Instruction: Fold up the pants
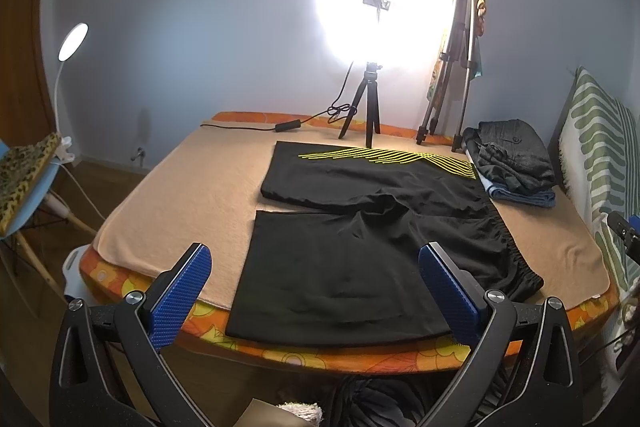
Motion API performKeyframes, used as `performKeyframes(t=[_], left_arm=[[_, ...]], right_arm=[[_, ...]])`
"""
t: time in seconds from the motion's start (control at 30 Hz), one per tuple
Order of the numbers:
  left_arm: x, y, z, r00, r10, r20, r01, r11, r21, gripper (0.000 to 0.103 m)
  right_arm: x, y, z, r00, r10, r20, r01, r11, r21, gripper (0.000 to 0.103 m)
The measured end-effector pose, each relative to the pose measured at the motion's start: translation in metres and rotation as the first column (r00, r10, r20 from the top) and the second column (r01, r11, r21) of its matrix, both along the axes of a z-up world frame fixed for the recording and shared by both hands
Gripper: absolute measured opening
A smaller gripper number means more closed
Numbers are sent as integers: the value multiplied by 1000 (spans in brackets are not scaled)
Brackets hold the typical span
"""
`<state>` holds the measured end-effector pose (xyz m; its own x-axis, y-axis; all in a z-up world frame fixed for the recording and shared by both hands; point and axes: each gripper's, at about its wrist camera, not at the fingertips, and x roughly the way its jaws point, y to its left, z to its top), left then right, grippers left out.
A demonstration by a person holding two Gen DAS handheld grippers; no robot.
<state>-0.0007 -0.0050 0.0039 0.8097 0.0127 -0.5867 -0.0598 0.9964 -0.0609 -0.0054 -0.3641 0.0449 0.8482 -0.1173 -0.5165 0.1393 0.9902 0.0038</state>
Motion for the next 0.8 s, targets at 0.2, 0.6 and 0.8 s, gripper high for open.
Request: performKeyframes(t=[0.2,0.6,0.8], left_arm=[[1,-1,0,1000,1,2,-1,1000,-5,103],[1,-1,-1,1000,1,-2,-1,1000,-5,103],[1,-1,-2,1000,1,-3,-1,1000,-5,103]], right_arm=[[0,1,0,1000,1,-1,-1,1000,0,103],[0,1,0,1000,1,-3,-1,1000,0,103],[0,2,0,1000,2,-5,-2,1000,3,103]])
